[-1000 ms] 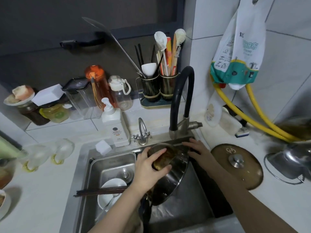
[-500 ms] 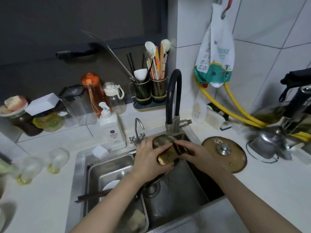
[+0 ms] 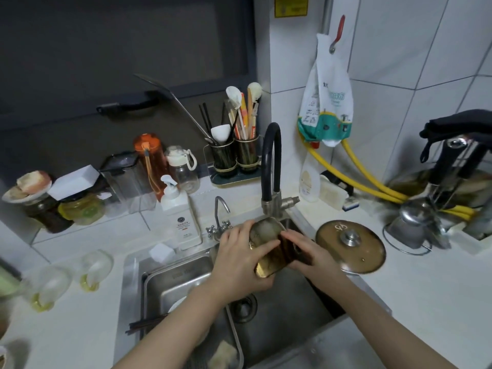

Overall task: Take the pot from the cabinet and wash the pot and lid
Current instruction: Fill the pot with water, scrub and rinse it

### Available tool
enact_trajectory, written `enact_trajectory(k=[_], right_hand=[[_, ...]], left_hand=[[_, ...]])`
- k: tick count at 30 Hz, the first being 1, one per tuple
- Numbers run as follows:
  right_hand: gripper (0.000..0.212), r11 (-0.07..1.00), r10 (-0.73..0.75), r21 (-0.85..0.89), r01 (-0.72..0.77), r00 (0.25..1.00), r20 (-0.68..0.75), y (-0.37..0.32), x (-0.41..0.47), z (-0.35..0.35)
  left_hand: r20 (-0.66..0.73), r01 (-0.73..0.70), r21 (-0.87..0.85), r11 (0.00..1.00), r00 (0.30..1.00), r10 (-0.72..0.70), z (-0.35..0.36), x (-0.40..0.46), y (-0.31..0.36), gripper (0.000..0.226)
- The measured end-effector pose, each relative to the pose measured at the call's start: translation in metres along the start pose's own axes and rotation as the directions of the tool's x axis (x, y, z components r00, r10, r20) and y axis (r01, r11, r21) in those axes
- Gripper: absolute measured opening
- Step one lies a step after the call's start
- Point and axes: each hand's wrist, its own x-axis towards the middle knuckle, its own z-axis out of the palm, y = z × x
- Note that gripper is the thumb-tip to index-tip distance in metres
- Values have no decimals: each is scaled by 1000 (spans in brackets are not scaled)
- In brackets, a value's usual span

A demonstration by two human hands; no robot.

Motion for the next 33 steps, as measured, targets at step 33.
enact_trajectory(k=[33], right_hand=[[29, 707, 702, 333, -624, 677, -221, 32, -46, 19]], left_hand=[[767, 560, -641, -525, 431, -476, 63, -23, 14, 23]])
